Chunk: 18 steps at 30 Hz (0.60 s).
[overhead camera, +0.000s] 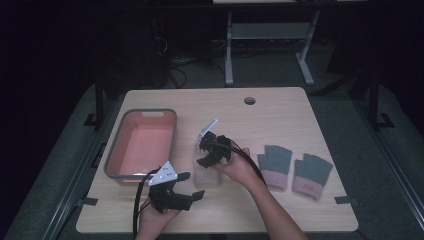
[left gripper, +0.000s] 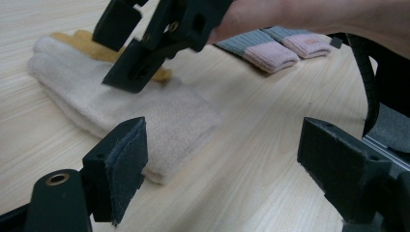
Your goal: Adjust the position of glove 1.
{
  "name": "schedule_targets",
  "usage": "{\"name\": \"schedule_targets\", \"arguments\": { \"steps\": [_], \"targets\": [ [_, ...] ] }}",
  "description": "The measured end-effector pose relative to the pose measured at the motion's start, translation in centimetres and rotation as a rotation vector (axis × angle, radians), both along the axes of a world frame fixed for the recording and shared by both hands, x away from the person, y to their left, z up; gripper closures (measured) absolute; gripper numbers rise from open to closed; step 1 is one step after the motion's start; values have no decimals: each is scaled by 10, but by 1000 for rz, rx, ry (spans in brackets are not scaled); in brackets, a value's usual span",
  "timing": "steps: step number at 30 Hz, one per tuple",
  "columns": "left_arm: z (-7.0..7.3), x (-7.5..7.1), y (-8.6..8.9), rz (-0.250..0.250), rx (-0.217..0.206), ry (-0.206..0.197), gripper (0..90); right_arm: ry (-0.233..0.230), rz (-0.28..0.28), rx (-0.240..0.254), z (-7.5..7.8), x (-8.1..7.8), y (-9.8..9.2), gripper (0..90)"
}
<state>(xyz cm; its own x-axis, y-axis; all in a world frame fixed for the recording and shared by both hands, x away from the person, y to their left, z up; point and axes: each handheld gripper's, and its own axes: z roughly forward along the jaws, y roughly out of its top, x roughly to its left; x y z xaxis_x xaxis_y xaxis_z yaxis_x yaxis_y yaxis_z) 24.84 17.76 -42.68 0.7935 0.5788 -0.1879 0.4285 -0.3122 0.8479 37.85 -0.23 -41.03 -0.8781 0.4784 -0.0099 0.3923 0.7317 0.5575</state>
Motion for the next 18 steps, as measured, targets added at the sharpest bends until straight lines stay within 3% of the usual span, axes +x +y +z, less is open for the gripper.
{"name": "schedule_targets", "arguments": {
  "steps": [6, 11, 18],
  "targets": [
    [0, 0, 0, -2, 0, 0, 182, 1, 27, -44, -9, 4, 14, 394],
    [0, 0, 0, -1, 1, 4, 182, 0, 8, -107, -19, 6, 20, 406],
    [0, 0, -1, -1, -2, 12, 182, 4, 9, -118, -18, 4, 16, 422]
  ]
}}
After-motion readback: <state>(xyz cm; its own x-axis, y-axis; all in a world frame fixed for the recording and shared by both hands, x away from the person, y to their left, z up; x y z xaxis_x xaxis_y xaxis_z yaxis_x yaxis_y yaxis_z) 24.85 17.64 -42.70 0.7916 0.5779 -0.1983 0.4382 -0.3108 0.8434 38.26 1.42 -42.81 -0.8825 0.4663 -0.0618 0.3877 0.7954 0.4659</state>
